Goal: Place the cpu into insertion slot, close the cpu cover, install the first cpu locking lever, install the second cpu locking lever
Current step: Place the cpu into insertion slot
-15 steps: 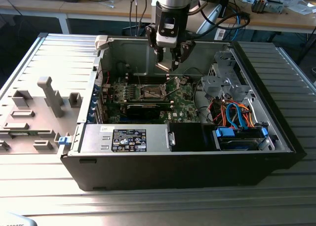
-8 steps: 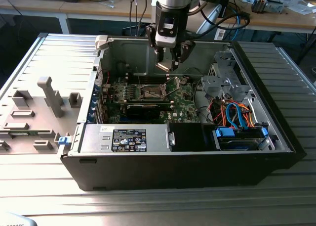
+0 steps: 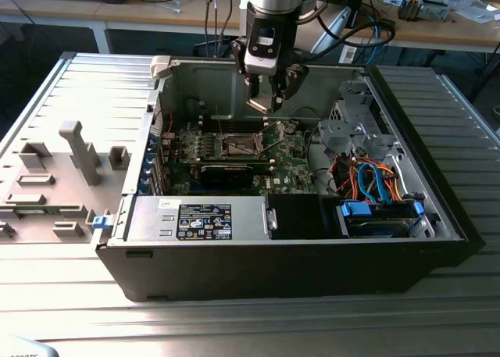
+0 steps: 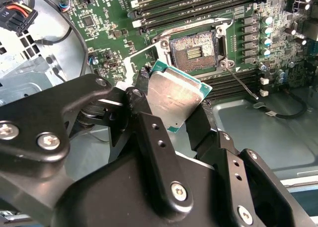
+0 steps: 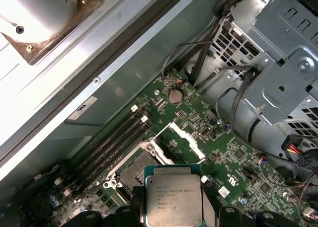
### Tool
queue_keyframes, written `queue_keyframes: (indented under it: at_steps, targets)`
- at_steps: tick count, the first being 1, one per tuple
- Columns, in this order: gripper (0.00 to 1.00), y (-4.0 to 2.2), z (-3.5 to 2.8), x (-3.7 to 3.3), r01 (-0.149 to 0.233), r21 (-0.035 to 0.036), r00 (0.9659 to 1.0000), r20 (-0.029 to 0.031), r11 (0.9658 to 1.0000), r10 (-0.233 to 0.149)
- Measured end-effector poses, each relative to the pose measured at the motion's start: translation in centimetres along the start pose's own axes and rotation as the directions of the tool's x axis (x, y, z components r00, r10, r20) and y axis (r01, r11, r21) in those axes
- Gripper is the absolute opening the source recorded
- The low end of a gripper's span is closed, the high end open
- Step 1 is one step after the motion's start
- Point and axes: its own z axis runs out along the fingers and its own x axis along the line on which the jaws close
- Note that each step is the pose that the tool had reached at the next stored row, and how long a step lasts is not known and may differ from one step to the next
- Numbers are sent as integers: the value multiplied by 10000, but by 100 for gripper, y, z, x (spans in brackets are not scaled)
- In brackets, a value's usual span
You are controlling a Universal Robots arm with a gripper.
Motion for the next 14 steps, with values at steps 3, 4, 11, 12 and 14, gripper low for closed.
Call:
queue_keyframes:
  at_steps: [3, 4, 11, 12, 14]
  targets:
    - [55, 0, 0, 0, -76, -1, 10000, 5, 10000, 76]
    - [55, 0, 0, 0, -108, -1, 9999, 7, 9999, 108]
    - [55, 0, 0, 0, -282, -3, 9996, 19, 9996, 282]
    - [55, 0, 0, 0, -307, -4, 9995, 20, 9995, 307]
    - [55, 0, 0, 0, -371, -5, 9993, 25, 9993, 371]
